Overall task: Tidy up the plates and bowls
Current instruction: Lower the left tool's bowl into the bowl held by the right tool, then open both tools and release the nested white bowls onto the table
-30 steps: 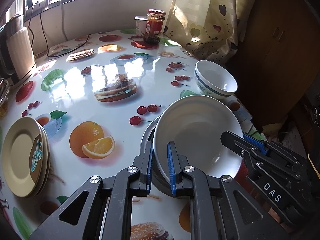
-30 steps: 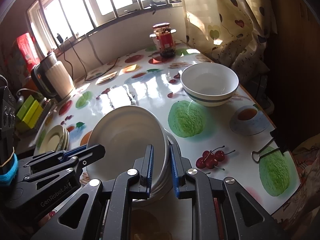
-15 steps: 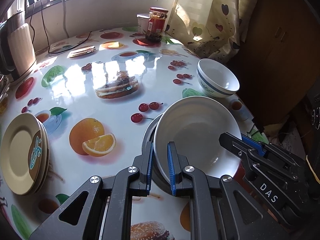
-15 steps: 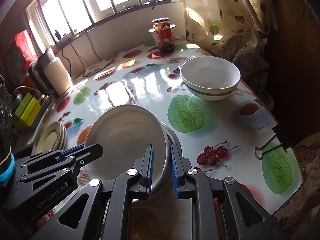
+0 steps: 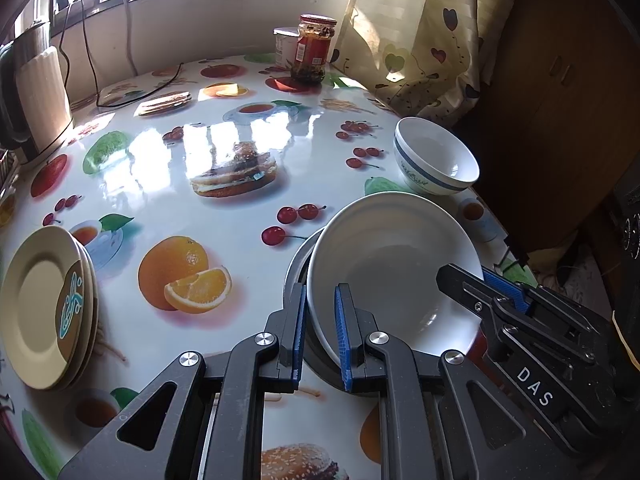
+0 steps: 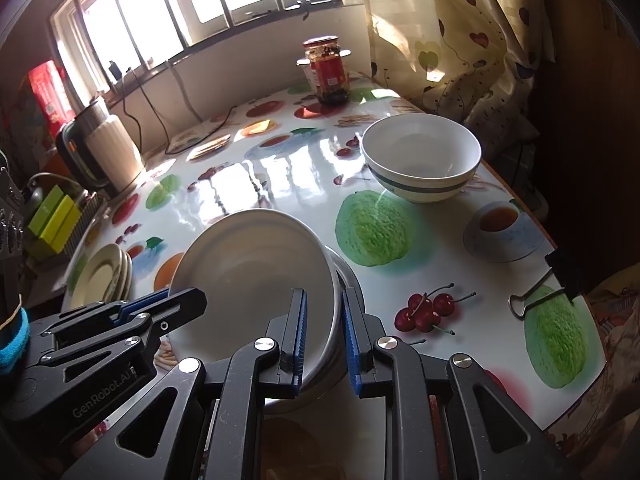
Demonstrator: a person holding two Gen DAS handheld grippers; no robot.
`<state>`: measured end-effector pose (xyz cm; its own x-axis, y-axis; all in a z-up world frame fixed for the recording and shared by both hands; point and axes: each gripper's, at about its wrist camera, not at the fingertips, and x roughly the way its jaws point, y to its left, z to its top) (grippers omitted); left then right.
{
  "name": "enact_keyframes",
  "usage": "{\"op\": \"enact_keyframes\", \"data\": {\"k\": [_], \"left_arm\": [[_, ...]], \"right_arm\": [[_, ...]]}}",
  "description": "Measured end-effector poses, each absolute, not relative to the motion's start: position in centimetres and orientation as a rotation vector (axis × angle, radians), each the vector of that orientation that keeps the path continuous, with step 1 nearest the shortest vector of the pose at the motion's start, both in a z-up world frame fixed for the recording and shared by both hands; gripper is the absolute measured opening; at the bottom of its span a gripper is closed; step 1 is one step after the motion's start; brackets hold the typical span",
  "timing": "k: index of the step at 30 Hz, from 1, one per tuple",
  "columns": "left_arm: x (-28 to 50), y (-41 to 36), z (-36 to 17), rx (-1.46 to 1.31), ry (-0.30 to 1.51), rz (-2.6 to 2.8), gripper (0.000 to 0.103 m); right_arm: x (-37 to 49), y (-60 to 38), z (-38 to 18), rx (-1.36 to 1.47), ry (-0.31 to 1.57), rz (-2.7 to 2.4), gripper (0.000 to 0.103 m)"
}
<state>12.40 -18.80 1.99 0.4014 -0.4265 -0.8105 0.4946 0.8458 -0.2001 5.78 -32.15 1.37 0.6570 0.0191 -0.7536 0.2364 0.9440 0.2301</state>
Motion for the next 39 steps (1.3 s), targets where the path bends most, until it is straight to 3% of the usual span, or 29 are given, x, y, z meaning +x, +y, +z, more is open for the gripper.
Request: {"op": "enact_keyframes", "data": {"k": [5, 12, 23, 28, 39], "left_arm": [[12.5, -18.7, 1.9, 0.071, 1.004, -0.585, 0.014], [12.7, -18.7, 1.9, 0.06, 1.0, -0.597, 0.02], [12.7, -18.6, 1.9, 0.057, 1.0, -0.595, 0.022], [13.2, -18.3, 2.1, 0.048, 0.995, -0.598, 0.03], [13.6, -18.4, 3.4, 0.047, 0.965, -0.6, 0.03]], "right_arm": [[5.8, -32.1, 1.3, 0.321, 0.851, -0.129, 0.019], [6.2, -32.2, 1.6, 0.322, 0.852, -0.129, 0.029], [6.6, -32.3, 1.6, 0.323, 0.849, -0.138, 0.032], [6.7, -32.3, 1.8, 0.322, 0.839, -0.139, 0.036], [6.5, -32.8, 3.0, 0.326, 0.799, -0.159, 0.044]]}}
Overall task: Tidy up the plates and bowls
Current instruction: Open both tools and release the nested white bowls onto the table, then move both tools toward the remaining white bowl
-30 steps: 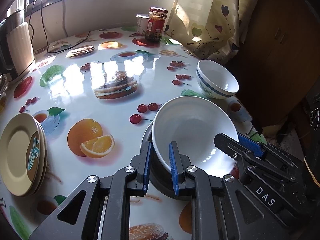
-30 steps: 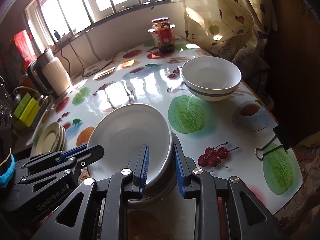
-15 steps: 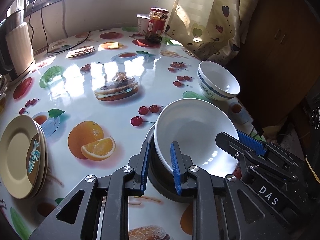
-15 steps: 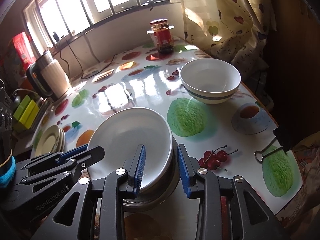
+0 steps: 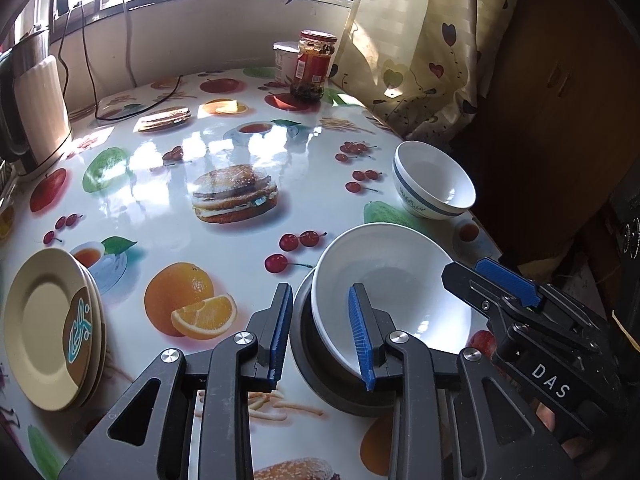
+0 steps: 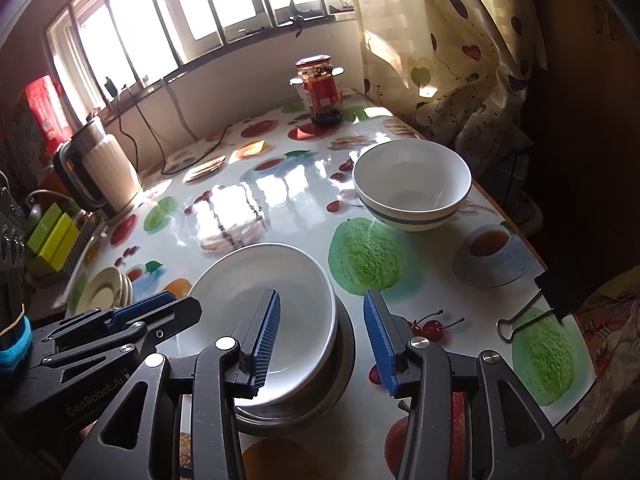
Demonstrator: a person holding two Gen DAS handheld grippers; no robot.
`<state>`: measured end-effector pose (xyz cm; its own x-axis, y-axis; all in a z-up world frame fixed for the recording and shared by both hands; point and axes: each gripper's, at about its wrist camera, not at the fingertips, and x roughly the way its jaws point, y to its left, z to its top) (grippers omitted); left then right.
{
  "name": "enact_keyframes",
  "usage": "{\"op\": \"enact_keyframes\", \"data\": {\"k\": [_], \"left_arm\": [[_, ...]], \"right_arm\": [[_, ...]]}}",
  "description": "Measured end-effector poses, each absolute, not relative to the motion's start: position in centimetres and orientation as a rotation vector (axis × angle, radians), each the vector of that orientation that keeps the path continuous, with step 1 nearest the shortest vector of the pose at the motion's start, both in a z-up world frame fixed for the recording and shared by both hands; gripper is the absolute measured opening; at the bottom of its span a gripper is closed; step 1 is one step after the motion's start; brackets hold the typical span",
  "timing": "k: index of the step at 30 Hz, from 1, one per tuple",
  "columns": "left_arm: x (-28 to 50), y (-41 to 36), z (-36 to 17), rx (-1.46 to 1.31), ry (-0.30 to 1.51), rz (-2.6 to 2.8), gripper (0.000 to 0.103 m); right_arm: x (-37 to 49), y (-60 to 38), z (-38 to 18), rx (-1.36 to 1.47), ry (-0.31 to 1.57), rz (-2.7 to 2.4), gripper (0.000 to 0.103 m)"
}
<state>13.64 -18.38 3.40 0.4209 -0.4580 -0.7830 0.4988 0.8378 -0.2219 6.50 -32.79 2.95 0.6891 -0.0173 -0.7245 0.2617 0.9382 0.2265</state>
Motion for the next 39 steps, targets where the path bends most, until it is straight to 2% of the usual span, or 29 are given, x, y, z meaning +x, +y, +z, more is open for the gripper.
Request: {"op": "enact_keyframes", "data": {"k": [39], "left_arm": [[18.5, -26.2, 5.5, 0.096, 0.941, -0.641, 0.03]], "right_arm": [[8.0, -41.5, 4.3, 0.386, 0.737, -0.31, 0.049]]}}
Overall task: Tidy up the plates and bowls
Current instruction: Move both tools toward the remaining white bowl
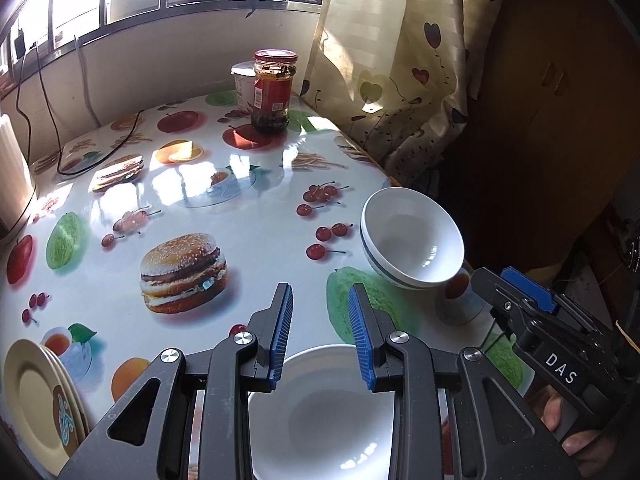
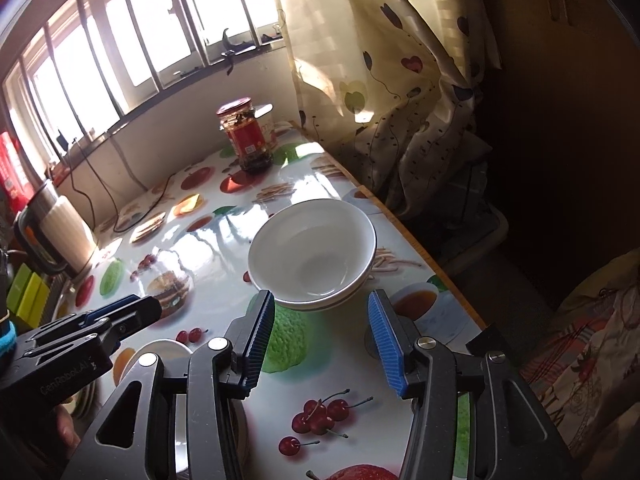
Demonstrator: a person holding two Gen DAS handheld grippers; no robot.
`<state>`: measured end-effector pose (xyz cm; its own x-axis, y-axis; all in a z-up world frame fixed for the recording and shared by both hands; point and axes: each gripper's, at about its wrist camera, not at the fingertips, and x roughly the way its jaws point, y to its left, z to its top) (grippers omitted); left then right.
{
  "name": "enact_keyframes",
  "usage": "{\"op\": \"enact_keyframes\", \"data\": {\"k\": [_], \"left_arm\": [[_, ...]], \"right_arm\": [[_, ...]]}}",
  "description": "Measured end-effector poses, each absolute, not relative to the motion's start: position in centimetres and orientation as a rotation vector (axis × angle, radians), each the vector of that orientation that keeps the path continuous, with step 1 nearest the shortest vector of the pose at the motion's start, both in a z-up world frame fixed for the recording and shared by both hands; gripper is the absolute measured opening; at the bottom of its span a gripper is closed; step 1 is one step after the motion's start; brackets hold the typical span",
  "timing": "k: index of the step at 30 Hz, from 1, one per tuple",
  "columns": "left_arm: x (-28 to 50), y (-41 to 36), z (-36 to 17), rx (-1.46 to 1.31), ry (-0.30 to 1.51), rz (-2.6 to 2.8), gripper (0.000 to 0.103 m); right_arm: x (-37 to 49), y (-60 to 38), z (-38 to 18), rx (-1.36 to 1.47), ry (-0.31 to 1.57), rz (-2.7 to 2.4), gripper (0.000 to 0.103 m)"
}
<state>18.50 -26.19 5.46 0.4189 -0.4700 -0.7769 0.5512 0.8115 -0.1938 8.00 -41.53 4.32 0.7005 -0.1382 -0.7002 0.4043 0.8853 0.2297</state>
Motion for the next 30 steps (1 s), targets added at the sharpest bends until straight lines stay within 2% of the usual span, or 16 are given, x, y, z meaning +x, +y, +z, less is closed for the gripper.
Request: {"op": "enact_keyframes", "data": {"k": [18, 30], "left_arm": [[21.4, -32.0, 5.9, 0.17, 0.971, -0.67, 0.03], [22.8, -34.6, 3.3, 0.194, 1.06, -0.649, 0.03]], "right_arm": [[10.6, -45.9, 3.3, 0.387, 0.768, -0.336, 0.049], [12.4, -47.4, 2.1, 0.386, 0.807, -0.325, 0.049]]}}
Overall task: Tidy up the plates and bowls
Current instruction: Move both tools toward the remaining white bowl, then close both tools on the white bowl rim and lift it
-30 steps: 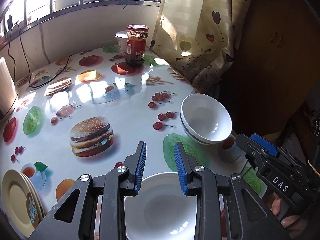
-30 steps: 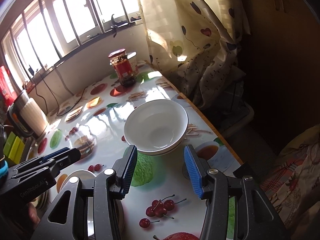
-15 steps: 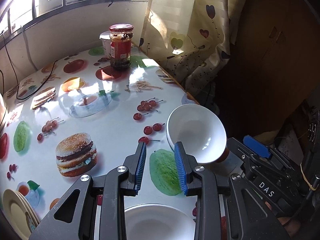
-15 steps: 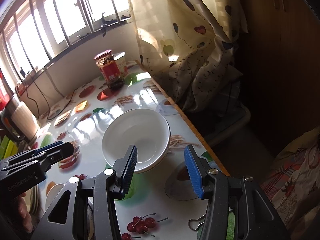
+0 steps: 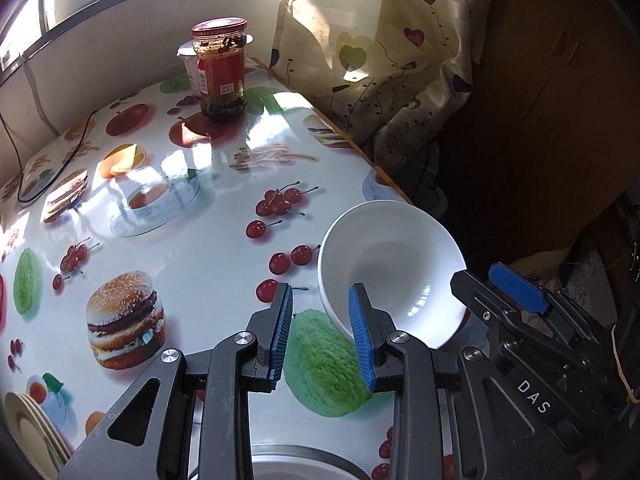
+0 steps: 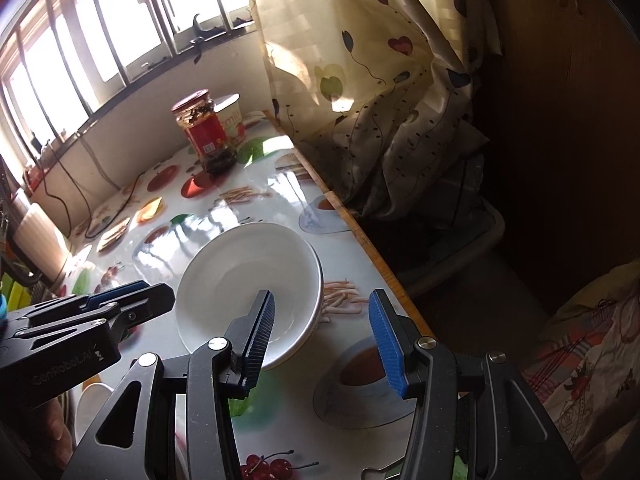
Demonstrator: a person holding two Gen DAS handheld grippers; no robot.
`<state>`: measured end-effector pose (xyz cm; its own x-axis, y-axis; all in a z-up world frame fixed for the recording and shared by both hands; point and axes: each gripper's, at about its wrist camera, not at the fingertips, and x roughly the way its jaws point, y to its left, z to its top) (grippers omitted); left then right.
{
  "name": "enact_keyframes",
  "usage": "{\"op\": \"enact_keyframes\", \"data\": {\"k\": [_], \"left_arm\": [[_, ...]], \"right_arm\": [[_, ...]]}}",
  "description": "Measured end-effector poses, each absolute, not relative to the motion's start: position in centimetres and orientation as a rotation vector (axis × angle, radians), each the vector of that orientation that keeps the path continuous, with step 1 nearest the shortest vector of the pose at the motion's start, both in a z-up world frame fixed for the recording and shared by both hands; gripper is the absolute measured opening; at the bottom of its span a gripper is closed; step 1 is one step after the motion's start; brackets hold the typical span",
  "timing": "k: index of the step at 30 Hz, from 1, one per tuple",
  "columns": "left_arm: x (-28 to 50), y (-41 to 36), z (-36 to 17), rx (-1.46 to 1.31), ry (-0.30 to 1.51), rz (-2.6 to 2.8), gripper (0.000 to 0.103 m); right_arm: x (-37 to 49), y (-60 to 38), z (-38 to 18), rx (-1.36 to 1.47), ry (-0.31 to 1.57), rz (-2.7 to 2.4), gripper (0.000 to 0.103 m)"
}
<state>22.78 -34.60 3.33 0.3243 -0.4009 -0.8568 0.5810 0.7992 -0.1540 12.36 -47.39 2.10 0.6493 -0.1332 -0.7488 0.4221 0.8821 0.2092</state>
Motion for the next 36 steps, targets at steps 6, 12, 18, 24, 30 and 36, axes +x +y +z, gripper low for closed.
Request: {"op": "enact_keyframes", "data": {"k": [6, 12, 18, 24, 30, 36], "left_arm": [[23.1, -35.4, 2.8, 0.215, 1.074, -0.643, 0.03], [23.4, -36.0, 2.0, 0.216, 1.104, -0.632, 0.03], [23.5, -36.3, 1.7, 0.225, 1.109, -0.623, 0.03], [23.6, -36.3, 1.4, 0.214, 1.114, -0.618, 0.024], [23.6, -36.4, 1.1, 0.213, 1.125, -0.62, 0.018], [23.6, -36.5, 1.1, 0.215, 1.115, -0.621, 0.015]], "right_arm": [[13.0, -47.9, 1.2, 0.396, 0.827, -0.318, 0.049], [13.8, -47.9, 0.6, 0.385, 0.842, -0.298, 0.049], [14.4, -47.9, 0.4, 0.377, 0.843, -0.281, 0.039], [14.7, -47.8, 0.2, 0.367, 0.851, -0.275, 0.027], [14.9, -47.6, 0.1, 0.364, 0.855, -0.265, 0.019], [15.0, -47.5, 0.1, 0.357, 0.854, -0.267, 0.017]]}}
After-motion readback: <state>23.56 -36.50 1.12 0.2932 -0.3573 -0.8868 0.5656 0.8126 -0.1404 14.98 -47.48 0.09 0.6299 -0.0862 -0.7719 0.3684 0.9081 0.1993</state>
